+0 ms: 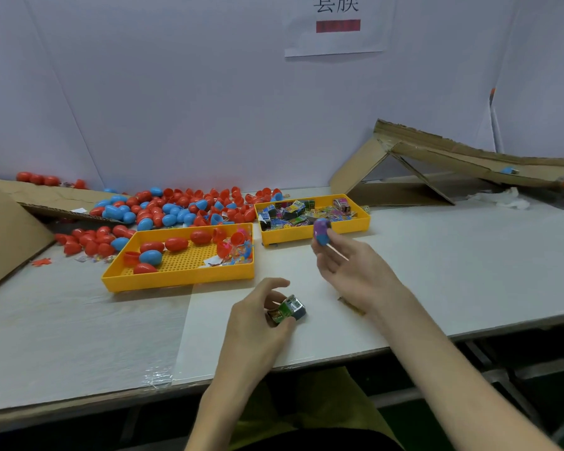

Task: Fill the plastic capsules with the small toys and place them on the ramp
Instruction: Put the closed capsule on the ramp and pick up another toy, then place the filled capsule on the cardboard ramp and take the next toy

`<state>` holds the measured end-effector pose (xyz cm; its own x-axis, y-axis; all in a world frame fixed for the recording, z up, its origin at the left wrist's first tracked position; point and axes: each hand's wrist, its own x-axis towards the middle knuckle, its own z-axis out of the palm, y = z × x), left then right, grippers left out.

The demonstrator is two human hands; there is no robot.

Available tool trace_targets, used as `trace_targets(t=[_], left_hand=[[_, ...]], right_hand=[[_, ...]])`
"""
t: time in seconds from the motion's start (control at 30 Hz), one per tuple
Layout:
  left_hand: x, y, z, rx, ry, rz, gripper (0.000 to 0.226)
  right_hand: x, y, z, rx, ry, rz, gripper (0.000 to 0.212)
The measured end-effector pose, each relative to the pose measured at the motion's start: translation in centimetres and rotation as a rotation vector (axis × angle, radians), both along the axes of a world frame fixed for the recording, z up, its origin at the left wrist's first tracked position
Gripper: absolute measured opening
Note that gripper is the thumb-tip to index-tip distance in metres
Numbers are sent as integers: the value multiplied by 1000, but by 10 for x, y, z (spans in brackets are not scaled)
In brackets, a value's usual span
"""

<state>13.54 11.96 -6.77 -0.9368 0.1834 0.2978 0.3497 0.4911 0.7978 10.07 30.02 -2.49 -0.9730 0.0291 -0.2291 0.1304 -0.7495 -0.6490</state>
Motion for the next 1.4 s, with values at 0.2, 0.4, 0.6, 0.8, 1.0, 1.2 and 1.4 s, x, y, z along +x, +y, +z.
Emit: trace_targets(t=[0.2,0.4,0.6,0.8,1.0,1.2,1.4], left_hand=[[-1,-1,0,45,-24,14,47],[-2,-2,0,43,-39,-5,47],[0,-1,-1,98,-4,-3,43],[0,-1,0,131,-5,-10,42],[3,-2,2,130,-6,-13,43],[2,-1,3,111,-16,-5,45],[2,0,2,93,-19,4,44]], right_hand=[[-85,77,105,189,175,-378,46],[-54,55,50,792,125,-193,17],[22,-20,-17,1353,243,57,6],[35,-41,-42,1450,215,-168,16],[38,-34,-45,1356,278,-126,21],[36,-33,-45,1336,249,-139,22],[36,-32,-42,1306,233,-125,22]])
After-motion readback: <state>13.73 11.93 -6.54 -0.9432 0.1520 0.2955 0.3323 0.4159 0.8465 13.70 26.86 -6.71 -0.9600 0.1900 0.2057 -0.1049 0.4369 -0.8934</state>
